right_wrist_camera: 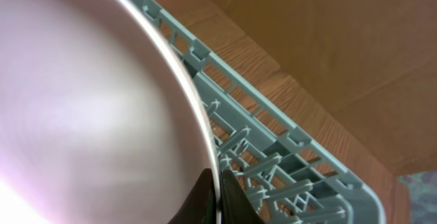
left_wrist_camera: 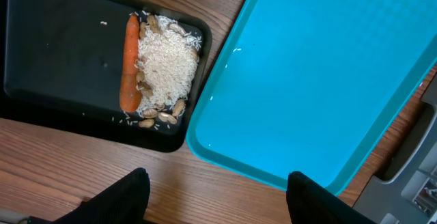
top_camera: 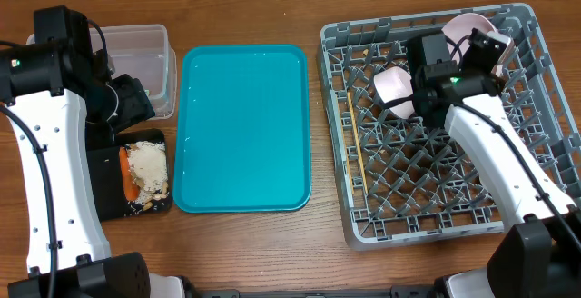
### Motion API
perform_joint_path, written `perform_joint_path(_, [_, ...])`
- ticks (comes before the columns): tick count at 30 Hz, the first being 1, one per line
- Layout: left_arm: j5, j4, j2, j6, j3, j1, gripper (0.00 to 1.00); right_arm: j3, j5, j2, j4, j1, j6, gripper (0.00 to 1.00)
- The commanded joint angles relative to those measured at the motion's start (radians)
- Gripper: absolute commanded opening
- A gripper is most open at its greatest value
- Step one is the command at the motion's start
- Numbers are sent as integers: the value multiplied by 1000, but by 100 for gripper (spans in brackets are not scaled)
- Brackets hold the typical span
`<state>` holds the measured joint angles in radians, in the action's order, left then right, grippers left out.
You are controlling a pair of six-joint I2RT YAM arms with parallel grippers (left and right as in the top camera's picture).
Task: Sort waste into correct bins and load items into the dishwasher
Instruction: 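Lift the plate with the right gripper and carry it into the rack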
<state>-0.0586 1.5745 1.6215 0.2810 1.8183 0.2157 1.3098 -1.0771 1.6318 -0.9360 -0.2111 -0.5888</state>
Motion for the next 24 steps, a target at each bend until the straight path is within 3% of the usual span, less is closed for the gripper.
perform_joint_path(1, [10, -4, 6, -15, 1, -6, 67, -42, 24, 0, 14, -5, -6, 4])
perform_joint_path(7, [9, -4, 6, -15, 1, -6, 67, -33, -105, 0, 69, -19, 8, 4])
perform_joint_path(11, [6, -1, 6, -15, 1, -6, 67, -32, -164, 0, 233, -44, 204, 4])
perform_joint_path(24, [6, -1, 6, -14, 1, -7, 67, -42, -100, 35, 357, -51, 340, 4])
